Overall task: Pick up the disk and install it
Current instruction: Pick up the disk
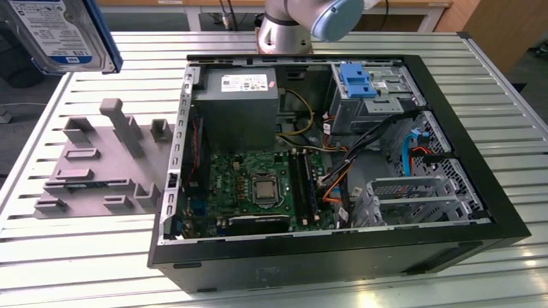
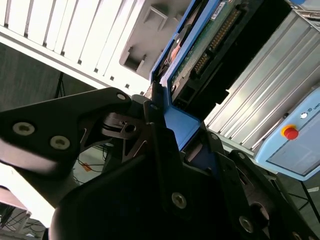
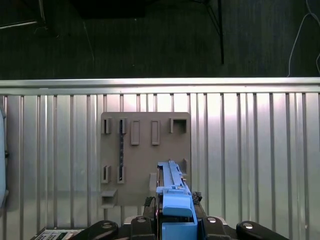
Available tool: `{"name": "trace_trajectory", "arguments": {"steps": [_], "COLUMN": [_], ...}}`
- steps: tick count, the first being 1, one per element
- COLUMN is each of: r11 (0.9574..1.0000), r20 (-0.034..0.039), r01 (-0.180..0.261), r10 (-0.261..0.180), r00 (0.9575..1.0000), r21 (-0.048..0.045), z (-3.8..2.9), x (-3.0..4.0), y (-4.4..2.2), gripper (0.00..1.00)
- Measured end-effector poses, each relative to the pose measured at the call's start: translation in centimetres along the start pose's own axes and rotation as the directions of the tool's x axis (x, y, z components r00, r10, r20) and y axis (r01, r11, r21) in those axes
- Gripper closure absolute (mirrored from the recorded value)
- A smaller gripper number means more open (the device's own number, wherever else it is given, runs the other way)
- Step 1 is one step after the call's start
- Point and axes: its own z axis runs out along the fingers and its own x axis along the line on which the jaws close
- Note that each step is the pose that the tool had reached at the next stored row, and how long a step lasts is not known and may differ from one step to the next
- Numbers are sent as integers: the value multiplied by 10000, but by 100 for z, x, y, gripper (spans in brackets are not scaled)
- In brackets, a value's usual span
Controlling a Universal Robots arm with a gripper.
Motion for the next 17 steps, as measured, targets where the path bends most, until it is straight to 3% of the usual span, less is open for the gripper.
{"name": "trace_trajectory", "arguments": {"steps": [17], "r11": [10000], "r20": [0], "r01": [1], "r10": [-1], "r00": [10000], "r21": [-1], "z": [-4], "x": [298], "y": [-8], "gripper": [64]}}
